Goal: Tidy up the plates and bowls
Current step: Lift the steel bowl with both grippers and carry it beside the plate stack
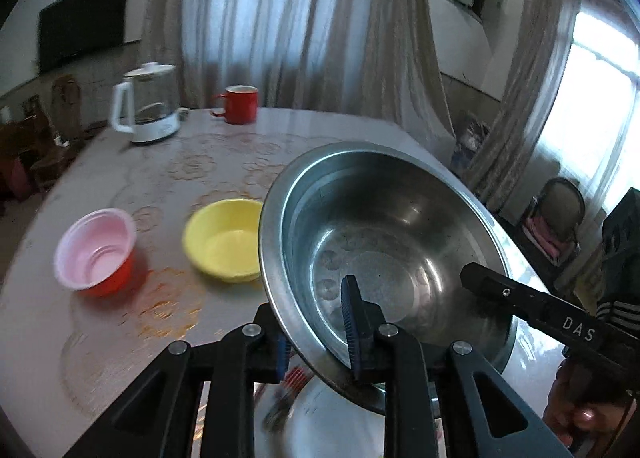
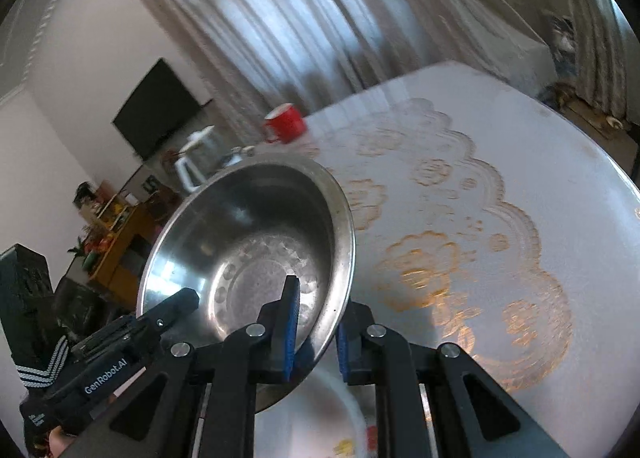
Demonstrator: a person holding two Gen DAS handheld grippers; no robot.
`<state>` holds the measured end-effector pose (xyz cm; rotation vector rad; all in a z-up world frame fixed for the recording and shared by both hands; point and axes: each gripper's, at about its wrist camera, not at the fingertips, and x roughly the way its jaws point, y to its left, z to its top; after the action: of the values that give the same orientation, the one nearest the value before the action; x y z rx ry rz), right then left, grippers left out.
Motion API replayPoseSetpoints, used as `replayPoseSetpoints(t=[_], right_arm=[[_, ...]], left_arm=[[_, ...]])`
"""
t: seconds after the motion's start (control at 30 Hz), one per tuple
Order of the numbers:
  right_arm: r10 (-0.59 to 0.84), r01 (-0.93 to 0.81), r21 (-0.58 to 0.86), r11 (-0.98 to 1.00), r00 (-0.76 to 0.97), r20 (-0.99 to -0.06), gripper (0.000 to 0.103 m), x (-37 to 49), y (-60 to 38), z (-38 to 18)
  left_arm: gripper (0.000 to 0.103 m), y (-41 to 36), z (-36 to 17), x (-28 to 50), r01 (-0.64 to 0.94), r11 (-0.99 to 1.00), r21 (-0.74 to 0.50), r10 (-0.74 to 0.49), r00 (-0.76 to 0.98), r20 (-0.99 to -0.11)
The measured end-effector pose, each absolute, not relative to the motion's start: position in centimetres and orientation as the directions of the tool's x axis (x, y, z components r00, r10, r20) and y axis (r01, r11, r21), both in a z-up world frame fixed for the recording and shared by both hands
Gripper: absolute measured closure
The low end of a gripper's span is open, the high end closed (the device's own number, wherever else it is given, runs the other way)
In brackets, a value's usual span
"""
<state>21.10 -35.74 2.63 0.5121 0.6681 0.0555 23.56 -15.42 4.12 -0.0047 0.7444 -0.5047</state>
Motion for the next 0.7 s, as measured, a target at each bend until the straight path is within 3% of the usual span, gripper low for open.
replayPoseSetpoints(t=[0.33,0.7], right_arm=[[0.294,0.008,0.466,0.884,0.767,-0.570,0.087,18.9,-28.0,3.0],[0.402,-0.052,0.513,0.857,0.690,-0.602,0.087,18.3,-21.3,-0.3]], left_arm=[[0.081,-7.0,3.6,18.8,0.332,0.927,-0.176,-0.368,0.704,-0.608],[0.081,-0.2,0.8,16.3,0.213,0.956,-0.202,-0.293,0.713,-0.637]])
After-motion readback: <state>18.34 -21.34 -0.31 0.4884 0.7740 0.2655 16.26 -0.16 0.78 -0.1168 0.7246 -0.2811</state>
